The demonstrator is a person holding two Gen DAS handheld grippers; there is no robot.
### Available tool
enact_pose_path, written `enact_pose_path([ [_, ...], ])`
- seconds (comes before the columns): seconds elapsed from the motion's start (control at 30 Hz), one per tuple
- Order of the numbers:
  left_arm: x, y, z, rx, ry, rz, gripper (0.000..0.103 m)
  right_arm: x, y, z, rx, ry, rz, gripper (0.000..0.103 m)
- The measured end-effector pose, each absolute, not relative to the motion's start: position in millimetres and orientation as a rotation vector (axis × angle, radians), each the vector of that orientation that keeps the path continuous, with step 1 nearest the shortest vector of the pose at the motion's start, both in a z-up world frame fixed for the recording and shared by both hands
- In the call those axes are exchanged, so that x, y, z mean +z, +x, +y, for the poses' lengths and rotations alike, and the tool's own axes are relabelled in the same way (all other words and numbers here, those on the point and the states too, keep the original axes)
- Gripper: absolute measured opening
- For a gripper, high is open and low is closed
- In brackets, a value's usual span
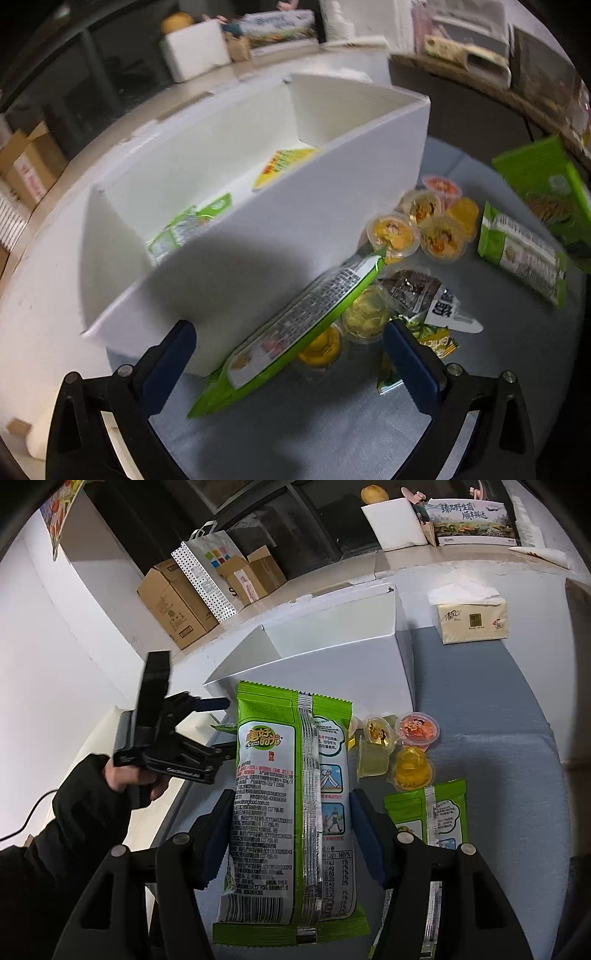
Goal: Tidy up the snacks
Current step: 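Grasp a green seaweed stick pack with the right tool, then drop the right tool's pack into the box while the left tool drops a stick pack in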
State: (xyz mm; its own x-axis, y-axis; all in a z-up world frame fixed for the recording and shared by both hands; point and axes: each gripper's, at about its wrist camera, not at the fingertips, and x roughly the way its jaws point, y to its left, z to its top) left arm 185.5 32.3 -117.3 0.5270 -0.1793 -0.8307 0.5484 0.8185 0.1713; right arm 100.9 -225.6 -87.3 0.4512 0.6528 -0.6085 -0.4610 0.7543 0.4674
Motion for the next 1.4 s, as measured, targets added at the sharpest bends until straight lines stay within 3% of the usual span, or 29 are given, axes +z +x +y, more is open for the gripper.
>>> enact_pose_path([
  [0.1,-129,190,24,-0.475,0.480,0.949,0.100,-86,103,-217,0.694,0.242,0.864,0.066],
  [0.13,-132,191,23,-0.483,0.471,0.955,0.081,-87,102,-218,0.695,0.244,0.868,0.066],
  [0.17,-133,194,24,-0.478,0.460,0.961,0.049,-89,102,-220,0.694,0.245,0.872,0.066],
  [0.4,-107,182,42,-0.448,0.319,0.893,0.024,-94,104,-217,0.699,0.247,0.878,0.066],
  [0.57,-79,149,57,-0.417,0.183,0.806,0.015,-93,102,-215,0.711,0.246,0.868,0.066],
  [0.93,-51,68,72,-0.270,-0.249,0.693,0.015,-84,106,-210,0.717,0.230,0.828,0.066],
  [1.17,-21,89,78,-0.255,-0.262,0.638,0.015,-52,135,-198,0.705,0.199,0.752,0.066],
  [1.4,10,172,90,-0.231,-0.266,0.597,0.015,-13,215,-173,0.650,0.190,0.724,0.066],
])
